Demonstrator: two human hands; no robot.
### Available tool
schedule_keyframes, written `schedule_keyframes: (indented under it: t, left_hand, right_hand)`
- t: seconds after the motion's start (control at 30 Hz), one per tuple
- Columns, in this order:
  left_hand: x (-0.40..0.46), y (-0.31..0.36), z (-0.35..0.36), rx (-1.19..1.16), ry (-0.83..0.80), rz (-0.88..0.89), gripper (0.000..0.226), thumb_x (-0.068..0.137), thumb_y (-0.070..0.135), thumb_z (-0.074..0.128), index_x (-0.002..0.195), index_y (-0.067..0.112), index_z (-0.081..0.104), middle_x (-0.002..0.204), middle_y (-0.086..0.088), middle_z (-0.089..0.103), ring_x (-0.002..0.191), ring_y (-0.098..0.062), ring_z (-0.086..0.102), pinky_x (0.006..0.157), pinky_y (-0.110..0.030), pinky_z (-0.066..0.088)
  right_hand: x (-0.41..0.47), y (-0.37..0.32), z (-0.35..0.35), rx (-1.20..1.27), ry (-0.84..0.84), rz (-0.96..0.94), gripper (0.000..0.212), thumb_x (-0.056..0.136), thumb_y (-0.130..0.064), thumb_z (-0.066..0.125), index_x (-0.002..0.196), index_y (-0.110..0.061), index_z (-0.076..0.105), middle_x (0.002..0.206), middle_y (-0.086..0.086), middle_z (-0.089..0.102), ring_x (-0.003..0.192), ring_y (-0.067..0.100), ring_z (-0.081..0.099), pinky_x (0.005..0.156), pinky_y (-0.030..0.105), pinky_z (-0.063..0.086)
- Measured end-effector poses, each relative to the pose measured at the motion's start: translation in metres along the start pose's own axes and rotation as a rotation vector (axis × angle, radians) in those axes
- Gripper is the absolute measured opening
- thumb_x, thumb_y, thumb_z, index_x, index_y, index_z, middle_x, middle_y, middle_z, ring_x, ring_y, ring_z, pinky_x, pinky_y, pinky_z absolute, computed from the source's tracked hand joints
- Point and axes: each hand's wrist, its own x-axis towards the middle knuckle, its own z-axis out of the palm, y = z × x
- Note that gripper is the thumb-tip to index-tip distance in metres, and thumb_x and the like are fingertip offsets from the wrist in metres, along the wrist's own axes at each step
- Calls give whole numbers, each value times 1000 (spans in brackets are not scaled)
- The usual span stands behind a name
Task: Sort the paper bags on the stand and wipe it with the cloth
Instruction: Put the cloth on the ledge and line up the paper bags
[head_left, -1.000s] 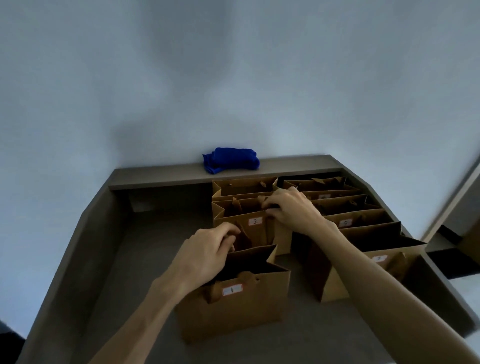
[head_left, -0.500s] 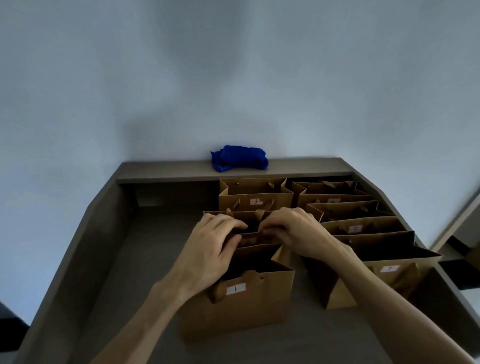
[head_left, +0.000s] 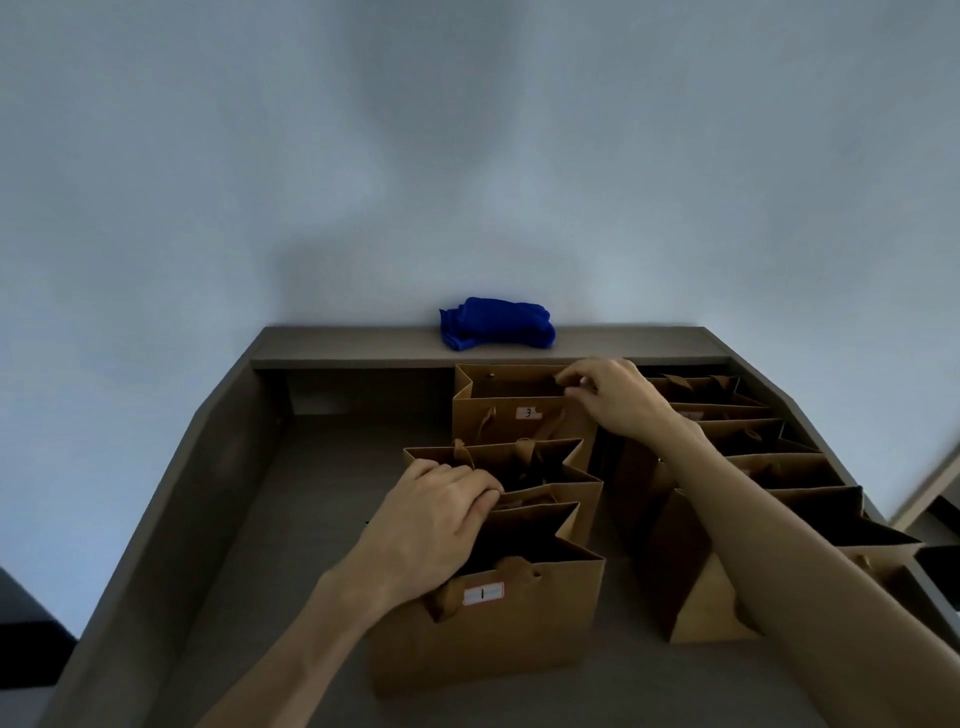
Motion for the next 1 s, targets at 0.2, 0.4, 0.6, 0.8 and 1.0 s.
schedule_keyframes:
  t: [0.2, 0.4, 0.6, 0.8, 1.0]
  left_hand:
    - [0, -3, 2, -20, -25, -5, 29, 101, 34, 34, 119, 31, 57, 119, 14, 62, 111, 2, 52, 100, -14, 22]
    - [2, -2, 1, -10, -61, -21, 31, 101, 35, 31, 122, 32, 54, 122, 15, 59, 114, 2, 49, 101, -14, 19]
    - [2, 0, 0, -11, -66, -14, 47, 92, 45, 19, 120, 33, 54, 119, 16, 61, 111, 3, 51, 101, -14, 20]
    - [1, -2, 1, -5, -60, -9, 35, 100, 39, 28, 121, 32, 54, 120, 15, 60, 113, 1, 51, 99, -13, 19]
    - [2, -2, 0, -58, 6, 12, 27, 100, 34, 39, 121, 30, 56, 119, 14, 61, 111, 2, 50, 99, -16, 27]
  right_hand:
    - [12, 16, 9, -93, -167, 88, 24, 99, -30, 54, 119, -27, 66, 119, 1, 64, 110, 22, 59, 93, 45, 52]
    - [19, 9, 0, 6, -96, 68, 24, 99, -29, 55, 118, -27, 69, 117, -2, 65, 107, 19, 58, 91, 42, 52]
    - [20, 3, -9, 82, -124, 44, 23, 98, -24, 58, 116, -21, 72, 113, -1, 68, 104, 16, 58, 92, 33, 47]
    - [0, -16, -6, 146, -163, -36, 23, 98, -20, 58, 117, -20, 70, 110, -6, 67, 104, 9, 57, 95, 28, 42]
    - [-23, -26, 13, 177, -247, -112, 24, 100, -21, 54, 118, -23, 69, 109, -11, 67, 100, 1, 60, 91, 19, 41]
